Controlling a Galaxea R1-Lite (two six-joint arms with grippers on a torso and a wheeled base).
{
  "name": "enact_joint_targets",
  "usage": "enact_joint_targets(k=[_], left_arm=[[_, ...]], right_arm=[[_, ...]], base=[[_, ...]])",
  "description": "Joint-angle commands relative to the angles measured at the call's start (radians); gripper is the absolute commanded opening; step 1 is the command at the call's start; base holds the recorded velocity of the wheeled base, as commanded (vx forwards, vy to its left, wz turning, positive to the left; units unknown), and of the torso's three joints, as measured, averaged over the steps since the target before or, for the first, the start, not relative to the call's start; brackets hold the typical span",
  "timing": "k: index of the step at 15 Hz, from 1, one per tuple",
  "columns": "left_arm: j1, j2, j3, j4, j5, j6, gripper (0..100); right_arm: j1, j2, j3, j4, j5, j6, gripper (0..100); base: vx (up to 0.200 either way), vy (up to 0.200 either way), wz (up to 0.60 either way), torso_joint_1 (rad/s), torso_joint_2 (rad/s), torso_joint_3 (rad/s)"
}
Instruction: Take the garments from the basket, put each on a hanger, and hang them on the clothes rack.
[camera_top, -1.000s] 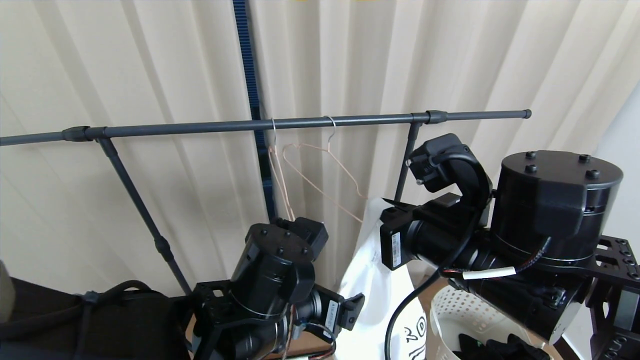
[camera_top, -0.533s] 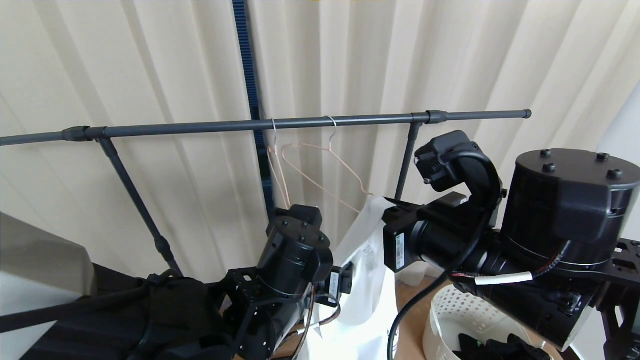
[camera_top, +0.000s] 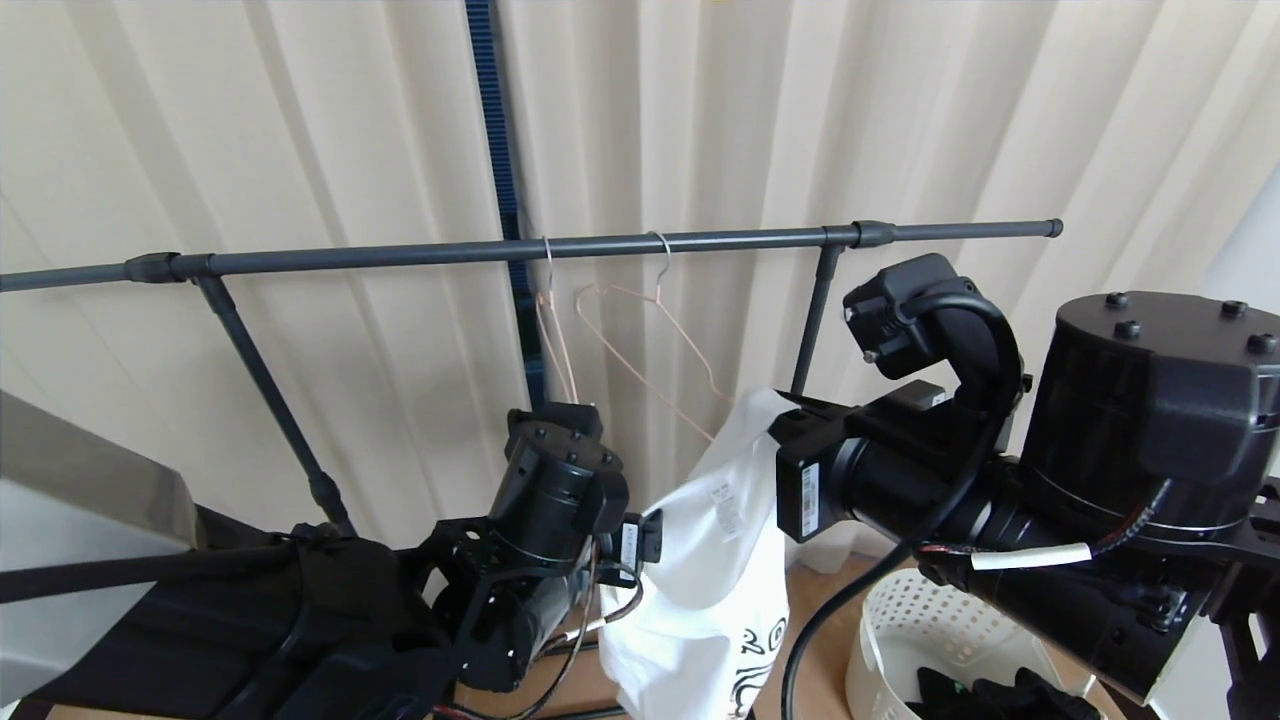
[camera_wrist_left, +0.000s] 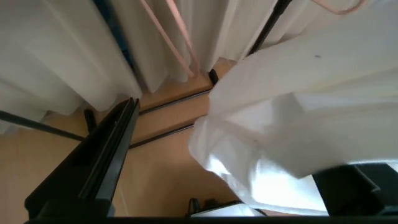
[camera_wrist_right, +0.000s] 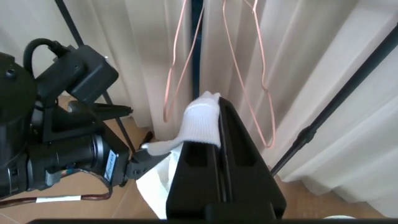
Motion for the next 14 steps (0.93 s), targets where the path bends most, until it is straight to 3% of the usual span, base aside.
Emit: enact_joint_targets(k=[1,3,4,10,14], left_arm=[[0.017,-0.001,0.01,0.001,0.0,-0.001,100],[0.02,-0.007,0.035,-0.001,0.005,-0.003,100],[0.018,-0.007,0.038,-0.001,0.016,-0.007,0],[-0.019,-0.127,0.139,0.002,0.037,-0.023,0],[-0.017,-0.283,0.224,0.007,0.037,0.013,0]], right_arm=[[0.001,-0.01,0.0,-0.001,0.001,0.0,0],[0.001,-0.011,0.002,-0.001,0.001,0.0,0],[0.001,-0.013,0.002,-0.001,0.0,0.0,0],[-0.05,-0.03,0.0,-0.001,0.0,-0.014,0],[-0.118,-0.025,0.008,-0.001,0.0,-0.055,0]], base=[[0.0,0.0,0.0,0.0,0.0,0.0],[0.0,0.0,0.0,0.0,0.0,0.0],[0.0,0.0,0.0,0.0,0.0,0.0],[0.0,0.0,0.0,0.0,0.0,0.0],[0.0,0.0,0.0,0.0,0.0,0.0]])
